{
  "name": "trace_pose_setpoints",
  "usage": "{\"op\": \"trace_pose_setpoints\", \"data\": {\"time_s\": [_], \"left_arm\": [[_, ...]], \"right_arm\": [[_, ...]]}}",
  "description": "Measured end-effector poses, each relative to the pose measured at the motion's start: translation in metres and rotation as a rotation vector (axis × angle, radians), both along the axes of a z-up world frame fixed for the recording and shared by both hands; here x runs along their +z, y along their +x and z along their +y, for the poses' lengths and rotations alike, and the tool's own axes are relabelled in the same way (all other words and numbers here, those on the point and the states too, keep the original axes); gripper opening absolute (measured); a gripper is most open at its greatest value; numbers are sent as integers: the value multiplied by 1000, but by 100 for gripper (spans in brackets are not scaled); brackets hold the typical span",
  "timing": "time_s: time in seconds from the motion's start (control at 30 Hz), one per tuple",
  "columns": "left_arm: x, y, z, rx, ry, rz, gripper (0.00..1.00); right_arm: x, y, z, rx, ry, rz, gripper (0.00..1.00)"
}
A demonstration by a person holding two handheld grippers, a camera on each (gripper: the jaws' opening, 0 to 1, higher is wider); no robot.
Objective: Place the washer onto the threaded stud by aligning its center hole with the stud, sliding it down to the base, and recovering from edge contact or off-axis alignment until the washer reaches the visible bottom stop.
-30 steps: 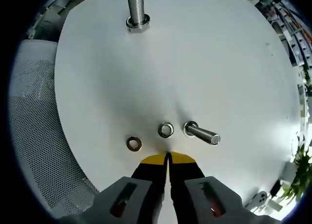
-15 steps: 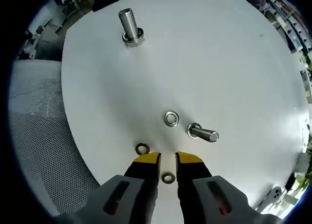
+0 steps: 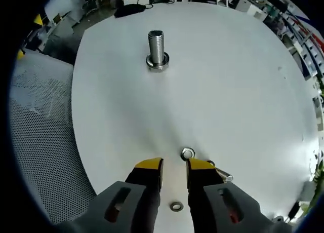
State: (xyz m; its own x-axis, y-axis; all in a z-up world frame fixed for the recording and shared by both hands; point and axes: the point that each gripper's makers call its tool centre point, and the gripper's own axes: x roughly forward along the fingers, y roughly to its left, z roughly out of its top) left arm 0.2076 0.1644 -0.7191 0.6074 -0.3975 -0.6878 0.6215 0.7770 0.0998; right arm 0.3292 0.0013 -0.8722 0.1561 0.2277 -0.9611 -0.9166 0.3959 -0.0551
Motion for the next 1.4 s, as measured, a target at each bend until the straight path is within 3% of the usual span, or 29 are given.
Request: {"op": "trace_pose_setpoints", "data": {"time_s": [0.33, 0.57, 0.63, 0.93, 1.23, 1.4], "left_arm": [[-1, 0, 1, 2, 3, 7, 21], [-1, 0, 0, -1, 4, 3, 21], [-1, 0, 0, 0, 4, 4, 21], [-1, 0, 1, -1, 10, 1, 20], [-2, 0, 1, 1, 12, 8, 20], [-3, 0, 2, 5, 10, 11, 20]], "right_arm": [[-4, -5, 7, -35, 33, 29, 23], [-3, -23, 8, -2, 47, 93, 21], [-1, -21, 5, 17, 43, 61, 21], [-3, -10, 0, 4, 12, 24, 22], [-7, -8, 5, 17, 25, 45, 23], [-7, -10, 7, 73, 1, 45, 20]]}}
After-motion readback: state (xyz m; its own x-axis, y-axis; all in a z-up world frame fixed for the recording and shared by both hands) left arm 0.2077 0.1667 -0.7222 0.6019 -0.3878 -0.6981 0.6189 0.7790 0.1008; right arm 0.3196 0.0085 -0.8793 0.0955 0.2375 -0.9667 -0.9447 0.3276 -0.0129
